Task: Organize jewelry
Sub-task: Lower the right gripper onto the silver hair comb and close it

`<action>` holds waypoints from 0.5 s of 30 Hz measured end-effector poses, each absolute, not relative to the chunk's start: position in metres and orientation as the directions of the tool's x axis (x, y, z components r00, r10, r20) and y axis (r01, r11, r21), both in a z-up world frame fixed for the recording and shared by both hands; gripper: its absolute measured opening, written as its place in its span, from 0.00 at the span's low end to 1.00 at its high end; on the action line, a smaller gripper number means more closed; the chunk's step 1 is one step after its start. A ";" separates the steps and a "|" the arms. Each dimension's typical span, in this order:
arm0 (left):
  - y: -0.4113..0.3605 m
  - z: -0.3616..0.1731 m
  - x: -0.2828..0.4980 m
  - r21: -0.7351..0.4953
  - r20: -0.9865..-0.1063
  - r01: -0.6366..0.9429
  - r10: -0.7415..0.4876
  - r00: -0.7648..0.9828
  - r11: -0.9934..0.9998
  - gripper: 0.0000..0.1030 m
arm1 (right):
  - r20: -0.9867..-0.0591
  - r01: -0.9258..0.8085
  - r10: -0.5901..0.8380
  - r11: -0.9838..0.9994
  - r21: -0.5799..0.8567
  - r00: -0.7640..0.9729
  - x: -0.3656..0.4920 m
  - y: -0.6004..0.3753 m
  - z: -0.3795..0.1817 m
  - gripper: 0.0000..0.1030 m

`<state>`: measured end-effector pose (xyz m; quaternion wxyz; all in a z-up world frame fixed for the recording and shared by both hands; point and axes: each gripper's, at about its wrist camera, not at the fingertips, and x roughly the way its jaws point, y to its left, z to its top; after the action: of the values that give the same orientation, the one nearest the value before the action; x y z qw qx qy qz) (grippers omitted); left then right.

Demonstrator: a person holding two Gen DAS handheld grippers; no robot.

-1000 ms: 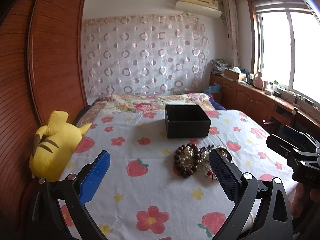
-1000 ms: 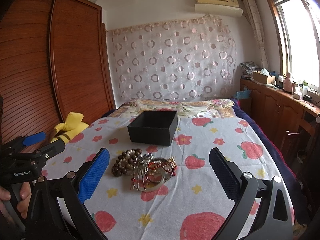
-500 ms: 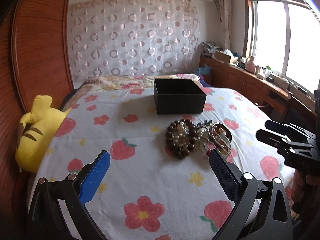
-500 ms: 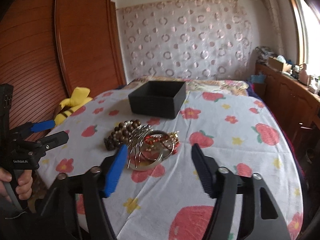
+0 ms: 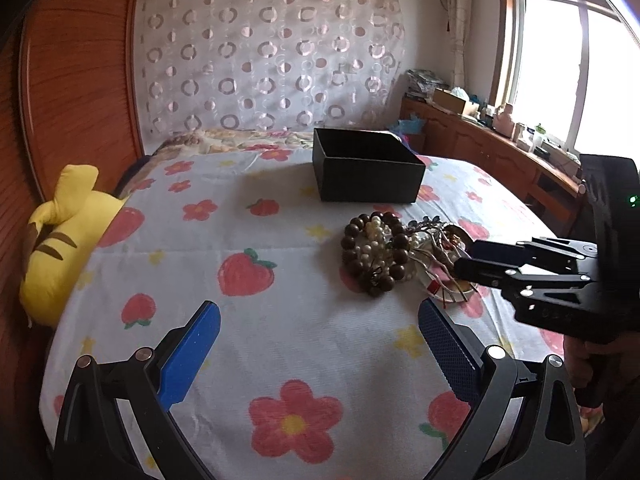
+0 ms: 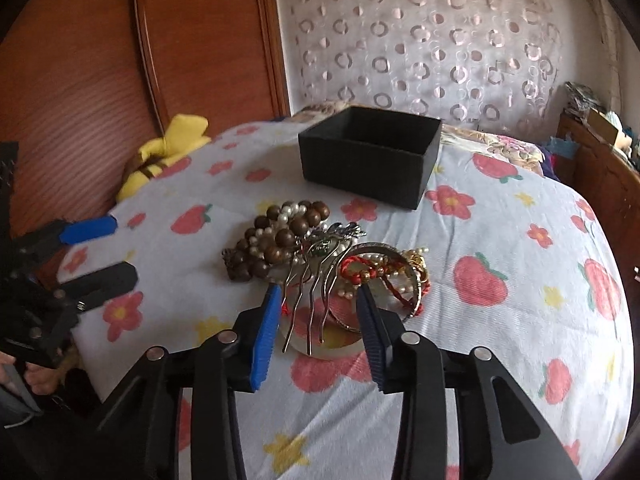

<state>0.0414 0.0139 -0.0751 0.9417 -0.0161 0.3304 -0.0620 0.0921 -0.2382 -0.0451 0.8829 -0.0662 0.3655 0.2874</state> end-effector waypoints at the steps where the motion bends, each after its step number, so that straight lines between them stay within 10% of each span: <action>1: 0.015 -0.075 0.041 -0.073 -0.621 0.104 -0.127 0.774 0.992 0.93 | -0.691 -0.556 0.448 0.828 0.080 0.568 0.093 -0.236 -0.046 0.40; 15: 0.019 -0.080 0.043 -0.076 -0.625 0.095 -0.122 0.771 0.993 0.93 | -0.704 -0.569 0.373 0.821 -0.054 0.604 0.097 -0.228 -0.043 0.21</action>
<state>0.0431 0.0186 -0.0800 0.9409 -0.0200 0.3332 -0.0576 0.0965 -0.2278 -0.0426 0.8850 -0.1375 0.3566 0.2660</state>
